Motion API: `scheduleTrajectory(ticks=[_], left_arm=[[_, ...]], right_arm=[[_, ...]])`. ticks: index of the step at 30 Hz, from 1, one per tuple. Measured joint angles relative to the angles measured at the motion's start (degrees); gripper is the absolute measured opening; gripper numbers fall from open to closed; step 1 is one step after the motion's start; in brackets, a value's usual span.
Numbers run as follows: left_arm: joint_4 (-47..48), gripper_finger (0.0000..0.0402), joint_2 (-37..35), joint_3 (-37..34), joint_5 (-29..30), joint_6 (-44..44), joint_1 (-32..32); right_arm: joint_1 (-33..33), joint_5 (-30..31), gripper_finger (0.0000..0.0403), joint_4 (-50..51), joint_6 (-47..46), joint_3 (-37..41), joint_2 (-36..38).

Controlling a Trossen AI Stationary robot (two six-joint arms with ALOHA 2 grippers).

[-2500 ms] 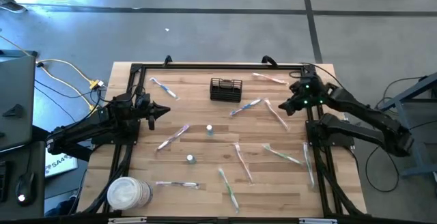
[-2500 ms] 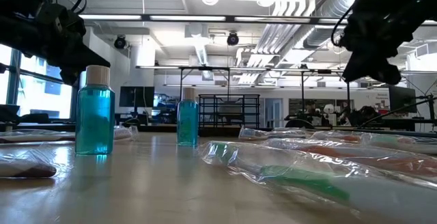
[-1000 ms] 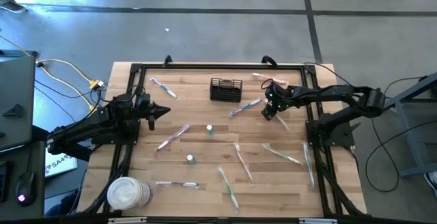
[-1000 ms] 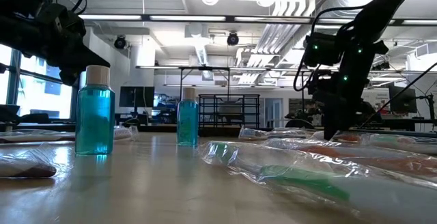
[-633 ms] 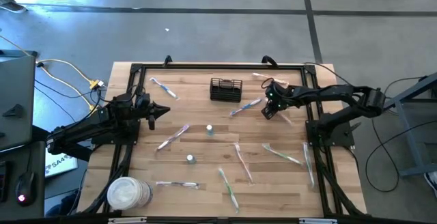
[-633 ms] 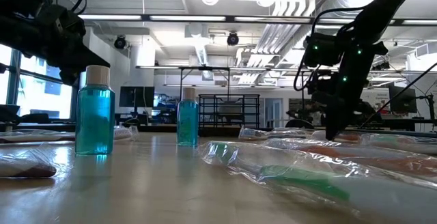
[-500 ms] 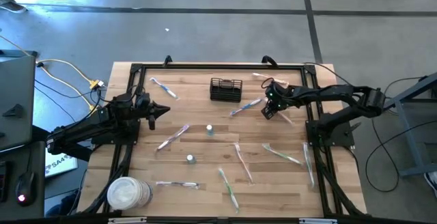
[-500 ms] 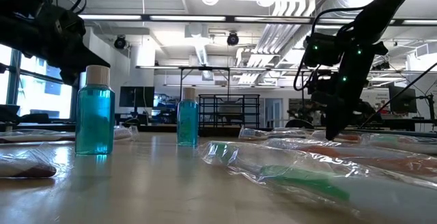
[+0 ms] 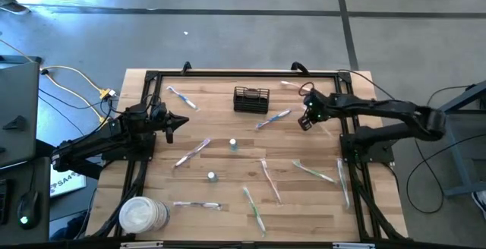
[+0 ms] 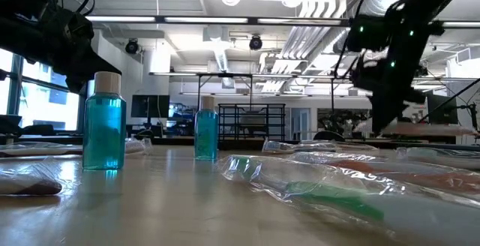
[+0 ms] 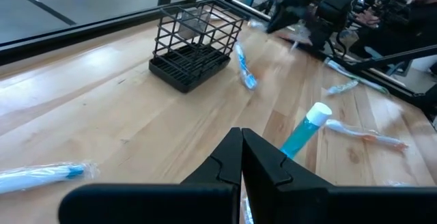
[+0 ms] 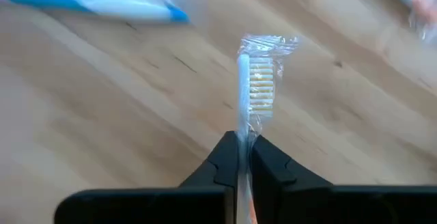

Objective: Pick & Place toothbrushing station
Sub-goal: Put the middle orange toothbrush into the mesh organizer

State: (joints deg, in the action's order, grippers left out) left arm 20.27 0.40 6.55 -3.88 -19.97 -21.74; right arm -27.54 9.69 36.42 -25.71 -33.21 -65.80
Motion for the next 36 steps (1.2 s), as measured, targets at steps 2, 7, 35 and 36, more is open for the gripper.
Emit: scheduleTrajectory(ticks=[2,7,35,36], left_arm=[[0.00,0.0002,0.00,0.00,0.02,0.08,0.00],[-0.02,0.0002,0.00,-0.02,1.19,0.17,0.00],[0.00,0.0002,0.00,-0.02,-4.59,-14.92,0.02],[0.00,0.0002,0.00,-0.02,-4.59,-14.95,0.02]], right_arm=[[1.01,0.52,0.0007,1.41,0.31,-2.01,3.08],[4.71,2.93,0.0006,-4.34,2.42,-8.84,8.71],[7.84,-8.19,0.0006,-78.45,18.12,-10.59,-12.85],[7.33,-8.86,0.0006,-80.30,17.35,-10.31,-13.64]])
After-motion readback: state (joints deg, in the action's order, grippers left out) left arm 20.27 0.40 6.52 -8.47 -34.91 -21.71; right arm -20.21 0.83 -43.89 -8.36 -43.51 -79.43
